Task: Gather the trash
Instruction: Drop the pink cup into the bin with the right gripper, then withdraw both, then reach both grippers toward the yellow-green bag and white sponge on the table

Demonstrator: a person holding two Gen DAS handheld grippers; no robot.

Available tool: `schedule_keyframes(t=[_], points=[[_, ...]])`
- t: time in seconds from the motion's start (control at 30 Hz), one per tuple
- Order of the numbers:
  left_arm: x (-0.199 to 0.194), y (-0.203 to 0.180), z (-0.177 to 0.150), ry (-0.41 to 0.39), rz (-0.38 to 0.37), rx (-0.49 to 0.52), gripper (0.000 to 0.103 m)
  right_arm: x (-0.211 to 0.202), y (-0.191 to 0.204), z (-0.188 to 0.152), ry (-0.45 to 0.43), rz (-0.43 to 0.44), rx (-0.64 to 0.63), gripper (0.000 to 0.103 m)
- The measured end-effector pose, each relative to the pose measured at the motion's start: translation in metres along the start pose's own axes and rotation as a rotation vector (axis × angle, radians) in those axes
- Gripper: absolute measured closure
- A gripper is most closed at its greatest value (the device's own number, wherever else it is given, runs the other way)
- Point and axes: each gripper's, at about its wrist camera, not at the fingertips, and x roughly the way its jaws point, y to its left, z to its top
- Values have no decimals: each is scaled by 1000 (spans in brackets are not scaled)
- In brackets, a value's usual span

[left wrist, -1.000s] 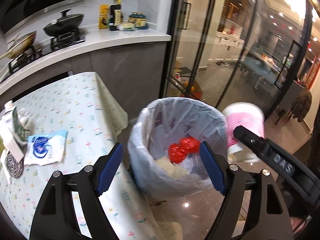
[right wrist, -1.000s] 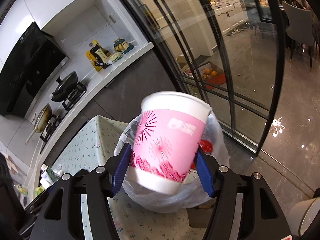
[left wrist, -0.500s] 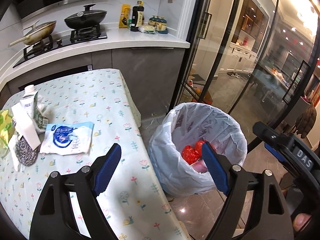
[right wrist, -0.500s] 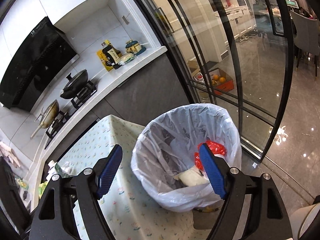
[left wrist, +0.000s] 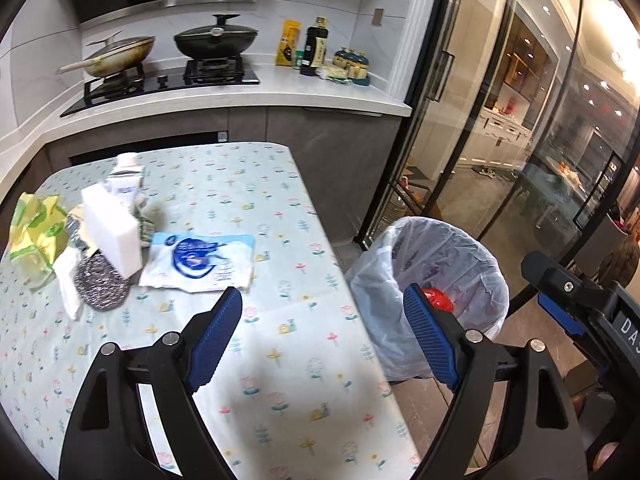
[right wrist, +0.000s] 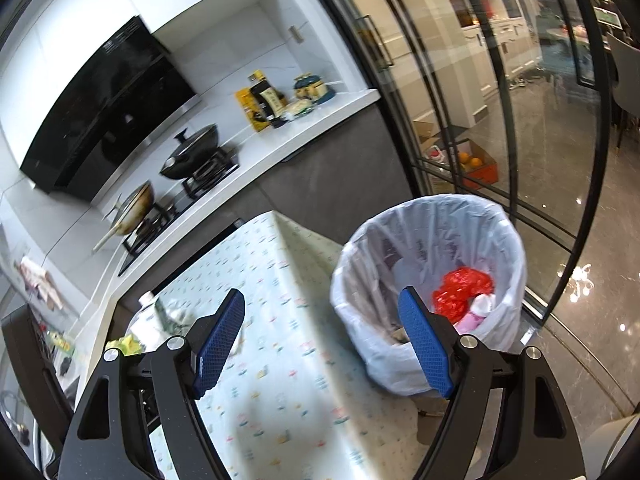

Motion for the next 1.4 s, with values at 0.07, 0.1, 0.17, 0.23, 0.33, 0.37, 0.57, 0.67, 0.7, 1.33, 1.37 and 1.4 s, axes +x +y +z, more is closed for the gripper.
schedule_keyframes(t=[0.07, 0.1, 0.17, 0.23, 0.33, 0.37, 0.57, 0.67, 0.7, 1.33, 1.37, 1.4], points=[[-6, 12, -1, -6, 10, -16, 24, 0, 12, -5, 9, 12, -16, 27], [-10, 18, -2, -9, 16, -24, 24, -1, 17, -8, 13, 18, -22, 27], [-17, 34, -4, -13, 30, -44, 24, -1, 28, -13, 21, 32, -36, 27], [-22, 48, -7, -14, 42, -68, 22, 0, 42, -19, 32, 44, -57, 27], [-30, 71, -9, -25, 66, -107, 18, 3, 62, -31, 52, 60, -86, 27], [-33, 81, -10, -27, 72, -118, 18, 5, 67, -34, 57, 64, -94, 27], [-48, 130, -15, -37, 118, -169, 18, 20, 107, -56, 101, 93, -145, 27], [-53, 159, -17, -37, 144, -201, 17, 30, 130, -67, 125, 107, -178, 27], [-54, 169, -18, -33, 150, -214, 17, 33, 137, -71, 132, 111, -187, 27], [-33, 344, -18, 11, 300, -382, 13, 151, 242, -112, 242, 145, -341, 27], [-30, 350, -17, 15, 301, -385, 13, 159, 245, -112, 246, 146, -345, 27], [-25, 357, -16, 22, 302, -389, 13, 165, 248, -112, 246, 146, -348, 27]])
